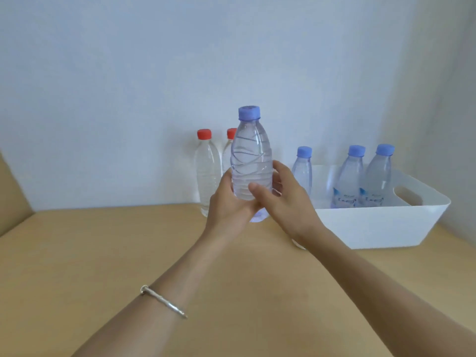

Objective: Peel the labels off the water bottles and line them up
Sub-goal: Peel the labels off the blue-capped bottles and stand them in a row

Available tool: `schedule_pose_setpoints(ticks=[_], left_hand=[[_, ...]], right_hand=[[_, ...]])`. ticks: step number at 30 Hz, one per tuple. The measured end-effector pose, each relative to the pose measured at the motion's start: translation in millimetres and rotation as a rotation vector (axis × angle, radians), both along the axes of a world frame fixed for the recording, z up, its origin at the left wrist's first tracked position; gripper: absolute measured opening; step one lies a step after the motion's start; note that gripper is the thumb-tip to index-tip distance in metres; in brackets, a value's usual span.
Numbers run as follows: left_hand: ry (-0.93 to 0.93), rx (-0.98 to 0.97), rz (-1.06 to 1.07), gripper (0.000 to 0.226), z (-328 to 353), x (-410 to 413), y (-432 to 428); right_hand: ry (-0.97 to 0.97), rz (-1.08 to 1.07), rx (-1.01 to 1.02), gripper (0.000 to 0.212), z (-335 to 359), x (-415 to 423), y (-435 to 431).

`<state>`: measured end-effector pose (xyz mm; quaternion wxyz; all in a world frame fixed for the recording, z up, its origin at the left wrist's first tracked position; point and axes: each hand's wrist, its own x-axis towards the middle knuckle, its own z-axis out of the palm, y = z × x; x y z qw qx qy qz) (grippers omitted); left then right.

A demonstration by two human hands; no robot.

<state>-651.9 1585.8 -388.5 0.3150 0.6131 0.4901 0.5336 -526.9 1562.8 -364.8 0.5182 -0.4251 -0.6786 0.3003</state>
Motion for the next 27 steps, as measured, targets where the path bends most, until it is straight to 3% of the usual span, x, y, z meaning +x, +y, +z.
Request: schedule_pose_setpoints(ticks=[9, 12, 16, 20, 23, 27], left_hand=[[0.078, -0.143, 0.078, 0.033, -62.2, -90.1, 5.9], [0.061, -0.159, 0.121, 0.045, -72.3, -114.1, 18.3], [0.05, -0.149, 0.144, 0.043, -75.1, -138.3, 42.4], [0.054, -0.118, 0.119, 0.063, -77.5, -151.1, 64.2], [0.047, -0.105, 0.109, 0.048, -80.2, -156.9, 76.1], [0.042, -0.103, 0.14, 0.063, -85.9, -161.6, 95.0]], right_hand=[[-0.014, 0.116, -0.126, 0.025, -73.7, -92.7, 28.5], [-0.017, 0.062, -0.065, 0.032, -90.2, -120.0, 45.1], [-0.01, 0.016, -0.052, 0.039, -97.6, -151.4, 70.9], [-0.037, -0.006, -0.045, 0.052, -102.8, -169.8, 92.6], [-0.025, -0.018, -0.048, 0.051, -106.7, -177.4, 106.5], [-0.003, -0.034, -0.047, 0.057, -111.8, -186.4, 119.9]])
